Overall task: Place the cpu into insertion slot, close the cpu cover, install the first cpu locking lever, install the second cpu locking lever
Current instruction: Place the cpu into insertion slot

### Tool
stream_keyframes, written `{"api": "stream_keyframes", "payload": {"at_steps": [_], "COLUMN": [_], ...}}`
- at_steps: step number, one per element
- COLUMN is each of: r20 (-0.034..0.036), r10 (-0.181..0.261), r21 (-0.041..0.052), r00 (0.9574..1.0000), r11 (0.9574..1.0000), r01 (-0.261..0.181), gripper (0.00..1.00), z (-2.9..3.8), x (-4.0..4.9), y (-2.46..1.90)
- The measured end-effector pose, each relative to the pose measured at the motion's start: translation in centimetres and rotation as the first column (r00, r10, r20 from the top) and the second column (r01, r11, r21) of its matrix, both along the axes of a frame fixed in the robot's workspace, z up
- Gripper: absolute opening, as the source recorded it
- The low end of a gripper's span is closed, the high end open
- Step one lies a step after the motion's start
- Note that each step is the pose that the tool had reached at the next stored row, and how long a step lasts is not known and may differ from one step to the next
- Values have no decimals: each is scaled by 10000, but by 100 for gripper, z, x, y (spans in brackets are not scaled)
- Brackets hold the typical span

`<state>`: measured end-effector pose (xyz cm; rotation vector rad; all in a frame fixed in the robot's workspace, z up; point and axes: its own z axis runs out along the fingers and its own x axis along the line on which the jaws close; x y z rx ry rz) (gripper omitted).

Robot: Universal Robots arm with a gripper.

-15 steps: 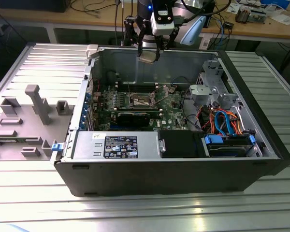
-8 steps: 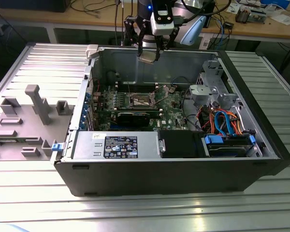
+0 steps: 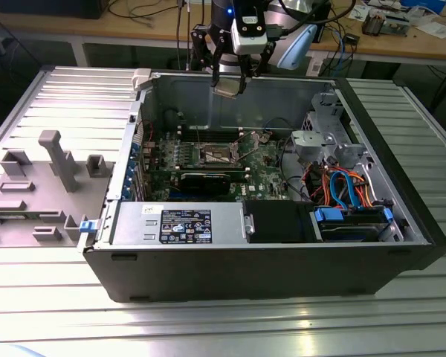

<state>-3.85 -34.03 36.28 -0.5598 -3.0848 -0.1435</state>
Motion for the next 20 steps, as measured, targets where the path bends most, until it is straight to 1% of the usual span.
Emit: {"api": "stream_keyframes", "payload": {"at_steps": [7, 9, 13, 16, 18, 20], "r20": [0, -1, 0, 0, -1, 0], "r10": [-92, -267, -418, -693, -924, -935], "r21": [-1, -3, -6, -6, -6, -6], "r00": [10000, 9996, 9991, 9976, 9957, 9956], "r11": [10000, 9996, 9991, 9976, 9957, 9956], "r01": [92, 267, 418, 693, 924, 935], "gripper": [54, 54, 54, 54, 54, 54], "z": [0, -3, -8, -11, -13, -13], "x": [-1, -1, 0, 0, 0, 0], "y": [0, -1, -6, -6, -6, -6]}}
